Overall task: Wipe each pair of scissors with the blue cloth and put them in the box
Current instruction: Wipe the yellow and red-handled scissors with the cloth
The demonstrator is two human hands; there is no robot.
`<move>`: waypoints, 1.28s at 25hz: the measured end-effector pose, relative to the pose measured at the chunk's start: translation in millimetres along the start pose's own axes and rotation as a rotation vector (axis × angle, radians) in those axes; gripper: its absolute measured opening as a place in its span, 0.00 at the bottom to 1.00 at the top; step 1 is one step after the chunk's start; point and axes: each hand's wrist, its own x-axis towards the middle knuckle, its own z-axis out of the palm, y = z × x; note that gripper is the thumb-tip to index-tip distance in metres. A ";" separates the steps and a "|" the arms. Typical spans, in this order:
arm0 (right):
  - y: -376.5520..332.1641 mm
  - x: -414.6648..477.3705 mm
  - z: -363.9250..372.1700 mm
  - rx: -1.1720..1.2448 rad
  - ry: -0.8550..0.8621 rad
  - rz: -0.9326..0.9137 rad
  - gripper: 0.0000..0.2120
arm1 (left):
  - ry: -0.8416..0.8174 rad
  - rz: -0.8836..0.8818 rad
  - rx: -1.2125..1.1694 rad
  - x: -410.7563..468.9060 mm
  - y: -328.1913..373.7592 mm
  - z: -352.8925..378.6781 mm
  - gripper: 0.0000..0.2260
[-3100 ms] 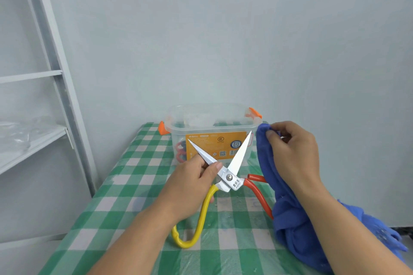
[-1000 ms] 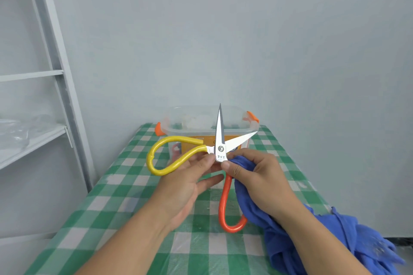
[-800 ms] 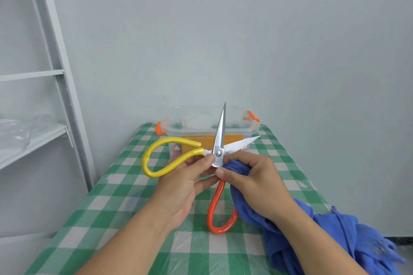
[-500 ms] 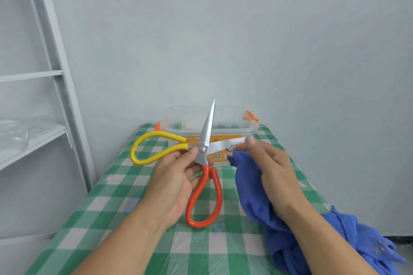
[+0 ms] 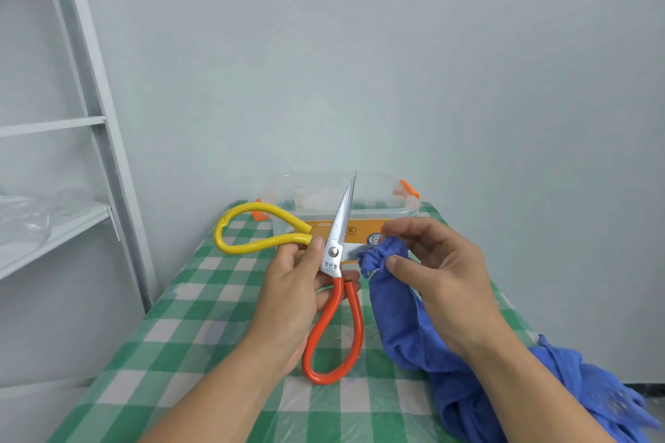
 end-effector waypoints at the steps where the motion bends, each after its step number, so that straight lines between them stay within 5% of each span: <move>1: 0.8 0.2 -0.1 0.039 0.002 0.014 0.18 | -0.007 -0.004 0.012 -0.5 0.1 0.2 0.08; 13: 1.4 -0.3 2.4 -0.039 -0.186 0.133 0.03 | 0.017 -0.052 -0.056 -3.4 1.3 3.7 0.09; 22: -1.8 0.9 6.5 0.208 -0.130 0.205 0.08 | 0.043 -0.078 -0.009 -3.1 1.0 2.0 0.11; 32: -14.2 1.1 2.9 0.104 -0.117 0.313 0.11 | 0.011 -0.092 0.012 -4.8 0.4 1.6 0.14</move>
